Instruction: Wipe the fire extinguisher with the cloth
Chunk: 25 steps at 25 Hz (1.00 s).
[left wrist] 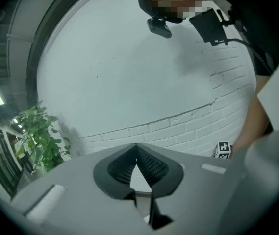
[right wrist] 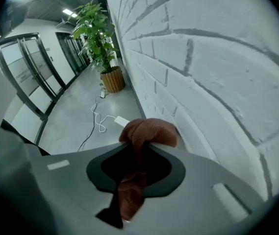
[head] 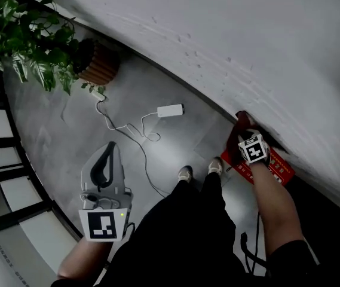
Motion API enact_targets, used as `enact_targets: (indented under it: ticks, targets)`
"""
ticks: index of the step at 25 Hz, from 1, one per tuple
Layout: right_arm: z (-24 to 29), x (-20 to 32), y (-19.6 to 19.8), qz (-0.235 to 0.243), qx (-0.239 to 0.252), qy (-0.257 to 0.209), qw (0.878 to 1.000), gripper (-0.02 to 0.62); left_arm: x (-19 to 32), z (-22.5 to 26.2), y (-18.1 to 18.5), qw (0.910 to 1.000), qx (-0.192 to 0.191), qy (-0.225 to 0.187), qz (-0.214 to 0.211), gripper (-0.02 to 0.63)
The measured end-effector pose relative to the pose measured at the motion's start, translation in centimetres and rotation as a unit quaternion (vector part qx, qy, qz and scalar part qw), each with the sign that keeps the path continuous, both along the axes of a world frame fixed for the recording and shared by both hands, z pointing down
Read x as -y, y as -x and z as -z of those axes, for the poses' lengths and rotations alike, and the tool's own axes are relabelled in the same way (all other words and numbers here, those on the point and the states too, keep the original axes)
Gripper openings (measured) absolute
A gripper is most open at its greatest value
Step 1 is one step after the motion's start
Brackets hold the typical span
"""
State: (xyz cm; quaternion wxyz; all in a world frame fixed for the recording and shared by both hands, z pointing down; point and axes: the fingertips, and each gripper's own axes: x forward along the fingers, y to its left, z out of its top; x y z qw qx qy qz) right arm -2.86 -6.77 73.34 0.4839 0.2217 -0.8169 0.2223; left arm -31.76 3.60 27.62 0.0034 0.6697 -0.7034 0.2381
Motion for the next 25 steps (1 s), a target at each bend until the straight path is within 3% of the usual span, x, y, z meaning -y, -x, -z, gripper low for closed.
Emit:
enact_targets:
  ticks: [6,12,20,25]
  targets:
    - [-1.9,0.6,-1.0,-0.003,-0.021,0.026,0.999,0.061,-1.8,0.5,1.3,0.9995,0.012,0.003,0.029,0.0]
    - [-1.4,0.5,-4.8,-0.079,-0.015,0.041,0.996,0.058,-0.6,-0.1,-0.4,0.9999,0.004,0.0,0.01,0.0]
    - [-1.3,-3.7,-14.9,-0.133,-0.047,0.032,0.989,0.058,2.8,-0.2,-5.9,0.9976,-0.009,-0.012,-0.068,0.0]
    - [-0.9,-7.0,-23.2,-0.201,-0.072,0.035,0.976,0.057,4.4,-0.3,-9.4,0.9934,-0.016,-0.013,-0.113,0.0]
